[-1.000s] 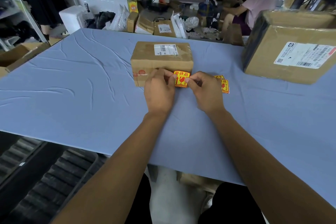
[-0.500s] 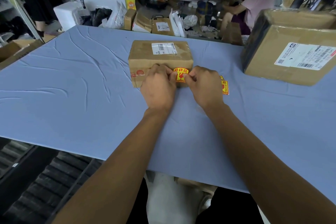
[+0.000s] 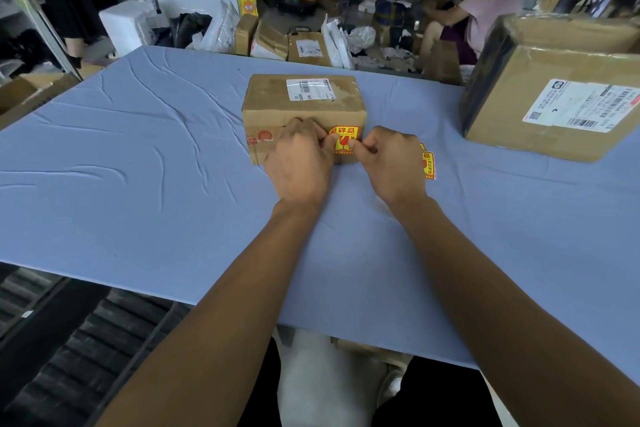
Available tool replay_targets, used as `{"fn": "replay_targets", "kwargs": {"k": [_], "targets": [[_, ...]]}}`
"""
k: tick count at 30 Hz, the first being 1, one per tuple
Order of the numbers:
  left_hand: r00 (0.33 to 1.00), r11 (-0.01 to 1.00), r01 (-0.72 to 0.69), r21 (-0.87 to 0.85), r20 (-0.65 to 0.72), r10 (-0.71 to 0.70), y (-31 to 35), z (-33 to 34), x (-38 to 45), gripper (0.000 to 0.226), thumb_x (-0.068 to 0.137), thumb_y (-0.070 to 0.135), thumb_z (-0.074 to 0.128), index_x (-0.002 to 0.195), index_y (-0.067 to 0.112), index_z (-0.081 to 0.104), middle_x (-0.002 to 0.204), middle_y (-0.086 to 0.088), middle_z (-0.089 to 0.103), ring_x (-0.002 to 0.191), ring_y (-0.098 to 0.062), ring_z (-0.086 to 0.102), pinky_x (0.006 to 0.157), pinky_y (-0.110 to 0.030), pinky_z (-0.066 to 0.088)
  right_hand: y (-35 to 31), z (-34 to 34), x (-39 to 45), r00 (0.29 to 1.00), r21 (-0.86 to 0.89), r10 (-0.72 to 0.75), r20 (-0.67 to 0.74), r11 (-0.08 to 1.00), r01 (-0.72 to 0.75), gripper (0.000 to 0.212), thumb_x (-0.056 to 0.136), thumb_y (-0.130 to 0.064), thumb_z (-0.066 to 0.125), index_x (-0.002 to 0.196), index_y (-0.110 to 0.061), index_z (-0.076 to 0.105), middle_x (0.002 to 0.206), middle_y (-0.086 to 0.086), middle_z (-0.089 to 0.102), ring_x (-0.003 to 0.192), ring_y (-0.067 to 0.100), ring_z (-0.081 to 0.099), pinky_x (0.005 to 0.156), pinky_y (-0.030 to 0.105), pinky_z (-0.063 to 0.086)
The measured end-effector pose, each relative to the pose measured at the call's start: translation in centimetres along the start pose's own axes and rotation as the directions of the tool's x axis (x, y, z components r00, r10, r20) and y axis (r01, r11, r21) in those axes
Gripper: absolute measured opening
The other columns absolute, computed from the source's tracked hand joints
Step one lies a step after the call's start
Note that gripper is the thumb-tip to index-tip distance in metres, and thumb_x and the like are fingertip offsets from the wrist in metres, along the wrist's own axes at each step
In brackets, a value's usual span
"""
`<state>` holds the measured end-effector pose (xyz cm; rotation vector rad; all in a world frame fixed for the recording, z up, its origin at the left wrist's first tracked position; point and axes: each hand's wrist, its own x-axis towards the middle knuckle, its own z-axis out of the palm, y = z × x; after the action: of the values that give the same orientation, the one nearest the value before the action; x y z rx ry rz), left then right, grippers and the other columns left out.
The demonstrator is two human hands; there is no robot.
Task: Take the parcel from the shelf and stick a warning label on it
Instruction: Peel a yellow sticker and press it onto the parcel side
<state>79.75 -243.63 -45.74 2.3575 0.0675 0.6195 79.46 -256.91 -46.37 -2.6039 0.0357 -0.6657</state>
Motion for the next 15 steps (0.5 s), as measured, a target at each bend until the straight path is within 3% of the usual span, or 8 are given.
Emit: {"fn": "replay_targets", "kwargs": {"k": [4, 6, 9, 11, 13, 15], "targets": [[0.999, 0.999, -0.011, 0.043, -0.045, 0.013, -0.4, -0.4, 0.3, 0.037, 0.079, 0.049, 0.074, 0.084, 0.013, 0.066, 0.099, -0.006, 0.067, 0.096, -0.029, 0.062, 0.072, -0.037, 0.047, 0.2, 0.2, -0.3, 0.997, 0.131, 0.003, -0.081, 0.991, 0.007, 0.028, 0.085, -0.036, 0.070, 0.083, -0.010, 0.060, 0.083, 0.008, 0.068, 0.073, 0.024, 0.063, 0.062, 0.028, 0.039], [0.988, 0.991, -0.071, 0.113, -0.128, 0.085, -1.0, -0.3, 0.3, 0.046, 0.071, 0.048, 0.080, 0.090, 0.011, 0.060, 0.101, -0.013, 0.062, 0.100, -0.035, 0.057, 0.081, -0.046, 0.049, 0.2, 0.0, -0.2, 0.991, 0.211, -0.002, -0.132, 0.977, 0.030, 0.040, 0.079, -0.036, 0.076, 0.106, -0.010, 0.060, 0.105, 0.007, 0.065, 0.077, 0.025, 0.065, 0.067, 0.032, 0.047], [0.959, 0.956, -0.150, 0.252, -0.199, 0.203, -1.9, 0.1, 0.8, 0.060, 0.072, 0.057, 0.072, 0.112, 0.015, 0.058, 0.120, -0.020, 0.057, 0.118, -0.043, 0.053, 0.098, -0.055, 0.040, 0.5, -0.1, 0.6, 0.996, 0.249, -0.074, -0.056, 0.965, 0.085, 0.067, 0.076, -0.040, 0.077, 0.136, -0.026, 0.051, 0.138, 0.001, 0.051, 0.075, 0.019, 0.069, 0.078, 0.039, 0.056], [0.955, 0.943, -0.209, 0.258, -0.154, 0.254, -2.3, 0.1, 1.3, 0.060, 0.080, 0.066, 0.058, 0.121, 0.022, 0.061, 0.130, -0.015, 0.056, 0.133, -0.040, 0.045, 0.110, -0.061, 0.027, 0.6, -0.1, 1.0, 0.994, 0.285, -0.107, 0.016, 0.954, 0.098, 0.065, 0.077, -0.040, 0.076, 0.137, -0.031, 0.051, 0.147, -0.002, 0.044, 0.078, 0.017, 0.070, 0.083, 0.044, 0.057], [0.968, 0.955, -0.194, 0.226, -0.112, 0.224, -2.5, 0.2, 1.8, 0.059, 0.084, 0.069, 0.051, 0.123, 0.026, 0.061, 0.133, -0.009, 0.056, 0.135, -0.036, 0.043, 0.113, -0.066, 0.018, 0.7, 0.0, 1.3, 0.993, 0.325, -0.115, 0.030, 0.941, 0.099, 0.056, 0.080, -0.037, 0.074, 0.132, -0.027, 0.055, 0.144, -0.001, 0.047, 0.077, 0.016, 0.069, 0.083, 0.045, 0.056], [0.977, 0.965, -0.166, 0.202, -0.098, 0.188, -2.5, 0.3, 2.1, 0.056, 0.085, 0.069, 0.049, 0.121, 0.027, 0.061, 0.132, -0.008, 0.055, 0.129, -0.038, 0.044, 0.112, -0.068, 0.021, 0.6, 0.0, 1.5, 0.994, 0.349, -0.113, 0.010, 0.932, 0.102, 0.047, 0.084, -0.037, 0.071, 0.127, -0.023, 0.058, 0.137, 0.000, 0.054, 0.075, 0.017, 0.067, 0.080, 0.044, 0.056]]}}
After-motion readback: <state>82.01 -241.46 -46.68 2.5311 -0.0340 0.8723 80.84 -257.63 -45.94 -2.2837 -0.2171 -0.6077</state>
